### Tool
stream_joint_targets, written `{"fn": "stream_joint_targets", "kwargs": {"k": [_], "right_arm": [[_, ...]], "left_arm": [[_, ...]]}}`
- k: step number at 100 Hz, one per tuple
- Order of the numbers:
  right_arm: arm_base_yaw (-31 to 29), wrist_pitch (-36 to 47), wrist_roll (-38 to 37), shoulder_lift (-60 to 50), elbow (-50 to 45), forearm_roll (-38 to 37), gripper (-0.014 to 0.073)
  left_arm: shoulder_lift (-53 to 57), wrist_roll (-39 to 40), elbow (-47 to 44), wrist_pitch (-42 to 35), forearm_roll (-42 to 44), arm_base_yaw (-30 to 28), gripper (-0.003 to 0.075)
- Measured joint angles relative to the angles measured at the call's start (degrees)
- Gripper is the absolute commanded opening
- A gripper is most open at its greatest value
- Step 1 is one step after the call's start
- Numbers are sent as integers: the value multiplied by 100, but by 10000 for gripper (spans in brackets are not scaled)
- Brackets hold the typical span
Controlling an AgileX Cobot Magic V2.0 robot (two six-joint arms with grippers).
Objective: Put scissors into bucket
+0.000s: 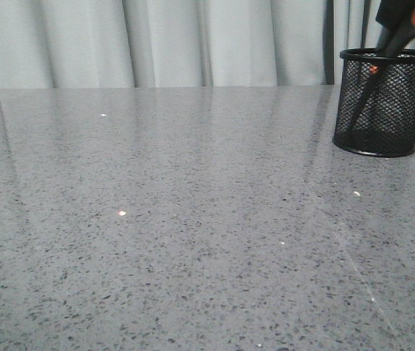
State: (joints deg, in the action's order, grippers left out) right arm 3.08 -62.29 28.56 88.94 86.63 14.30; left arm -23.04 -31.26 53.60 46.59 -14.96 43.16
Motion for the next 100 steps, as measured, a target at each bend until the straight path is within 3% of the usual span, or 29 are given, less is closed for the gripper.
{"fn": "stream_joint_targets", "kwargs": {"k": [44,51,64,83,100], "right_arm": [[0,-68,0,-54,724,340,410],[0,-68,0,-121,752,564,318],[0,-192,0,-376,767,833,-74],[0,-374,0,-1249,479,963,-42],[0,318,104,-2868,-1051,976,-43]], "left_arm": [[0,0,0,3,-75,0,92],[0,0,0,3,-75,0,92],[0,27,-47,-111,-75,0,84],[250,302,-672,-1633,86,0,28],[758,425,-1663,-2638,41,0,28]]}}
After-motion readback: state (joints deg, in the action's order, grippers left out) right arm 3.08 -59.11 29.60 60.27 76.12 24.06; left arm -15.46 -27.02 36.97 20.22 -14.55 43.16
